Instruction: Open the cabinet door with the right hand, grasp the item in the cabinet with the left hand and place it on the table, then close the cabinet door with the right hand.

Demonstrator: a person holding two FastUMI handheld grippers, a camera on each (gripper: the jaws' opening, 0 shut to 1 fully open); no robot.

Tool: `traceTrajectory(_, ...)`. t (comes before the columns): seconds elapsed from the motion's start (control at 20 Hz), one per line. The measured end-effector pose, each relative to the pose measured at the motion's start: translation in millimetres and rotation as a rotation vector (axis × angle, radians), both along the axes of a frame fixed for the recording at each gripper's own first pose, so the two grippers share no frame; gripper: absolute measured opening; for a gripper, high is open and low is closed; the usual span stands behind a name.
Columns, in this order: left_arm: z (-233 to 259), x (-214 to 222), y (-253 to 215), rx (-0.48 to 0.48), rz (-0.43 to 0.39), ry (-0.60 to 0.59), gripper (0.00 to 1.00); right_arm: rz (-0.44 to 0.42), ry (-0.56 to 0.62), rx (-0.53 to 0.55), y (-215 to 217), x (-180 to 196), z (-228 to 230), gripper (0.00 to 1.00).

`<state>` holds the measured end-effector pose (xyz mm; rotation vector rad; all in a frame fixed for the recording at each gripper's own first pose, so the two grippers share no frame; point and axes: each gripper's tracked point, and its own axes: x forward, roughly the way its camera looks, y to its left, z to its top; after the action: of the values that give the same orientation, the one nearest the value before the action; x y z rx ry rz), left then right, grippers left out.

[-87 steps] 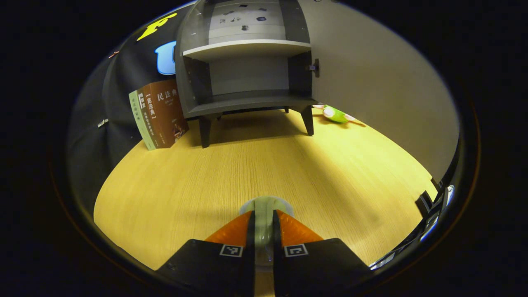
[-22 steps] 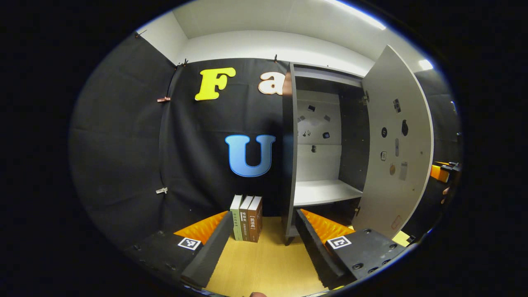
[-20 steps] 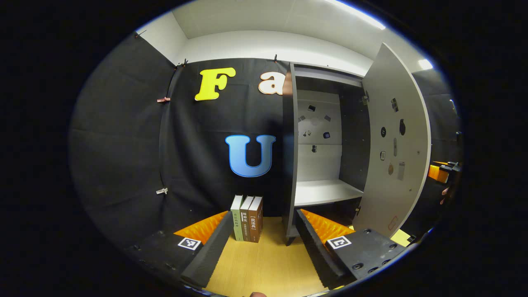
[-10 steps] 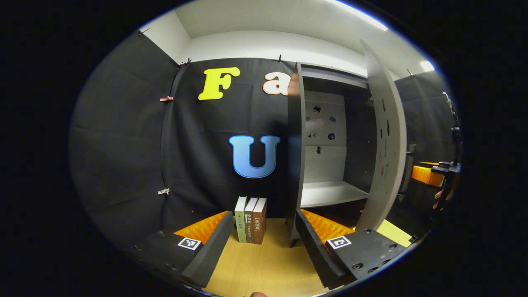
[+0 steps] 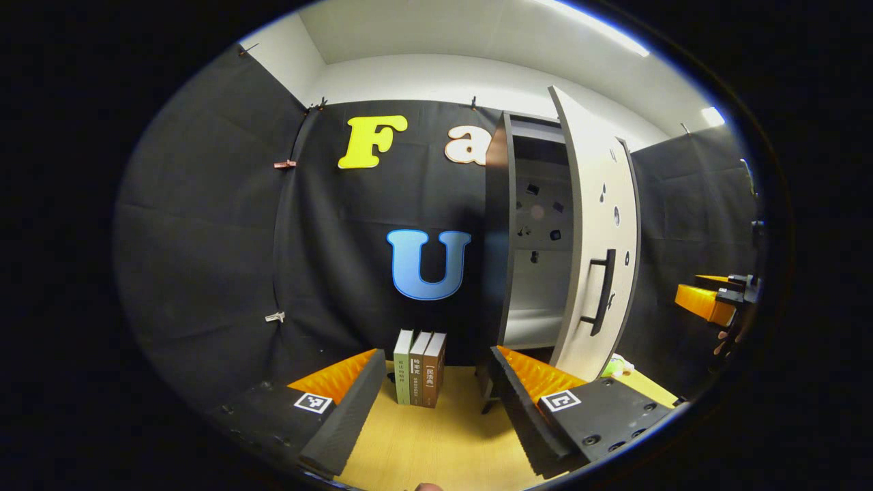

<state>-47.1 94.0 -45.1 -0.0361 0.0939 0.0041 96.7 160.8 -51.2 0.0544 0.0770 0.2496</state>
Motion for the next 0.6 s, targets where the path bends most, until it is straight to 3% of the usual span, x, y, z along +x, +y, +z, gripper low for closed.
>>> traceTrajectory(0.6,8,-6,-24,0.035,-0.026,-0.017,0.95,-0.069,-0.019,0.009,-49,-22,13,0.98)
